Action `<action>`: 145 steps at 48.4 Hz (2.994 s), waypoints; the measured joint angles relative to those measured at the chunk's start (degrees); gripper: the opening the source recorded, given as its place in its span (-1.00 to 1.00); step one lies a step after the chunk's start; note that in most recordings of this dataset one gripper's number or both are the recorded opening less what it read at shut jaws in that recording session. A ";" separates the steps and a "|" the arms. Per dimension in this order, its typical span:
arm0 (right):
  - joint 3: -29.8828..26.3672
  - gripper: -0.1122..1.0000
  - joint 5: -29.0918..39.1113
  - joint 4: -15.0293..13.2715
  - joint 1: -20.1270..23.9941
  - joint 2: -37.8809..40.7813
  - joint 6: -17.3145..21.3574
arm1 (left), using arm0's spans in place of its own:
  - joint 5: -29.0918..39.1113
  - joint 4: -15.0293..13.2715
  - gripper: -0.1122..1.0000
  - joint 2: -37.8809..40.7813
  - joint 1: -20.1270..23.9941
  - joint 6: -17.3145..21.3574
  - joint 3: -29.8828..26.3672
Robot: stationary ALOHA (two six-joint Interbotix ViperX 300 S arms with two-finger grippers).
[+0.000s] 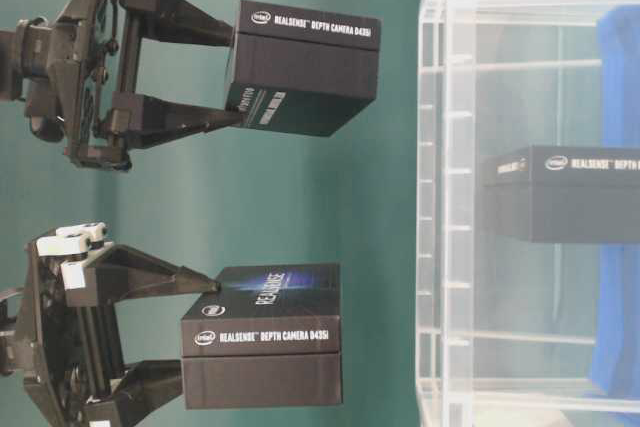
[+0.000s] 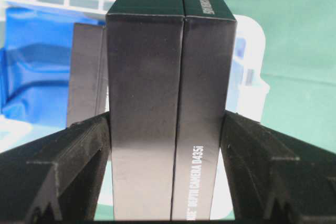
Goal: Take the box out of the case with both arms.
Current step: 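Lift both gripped boxes straight up out of the case, then carry both boxes forward over the table in front of the case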
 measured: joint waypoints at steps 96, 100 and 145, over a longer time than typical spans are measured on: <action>0.00 0.39 7.29 0.70 22.24 0.00 16.79 | 1.49 0.09 0.34 -0.53 -22.15 -23.20 0.44; 0.00 0.39 7.47 0.62 24.96 0.00 19.78 | 1.49 0.09 0.33 -0.53 -25.22 -26.72 0.79; 0.00 0.39 7.47 0.09 35.95 0.09 30.59 | 1.49 0.70 0.34 -0.53 -35.68 -37.79 1.41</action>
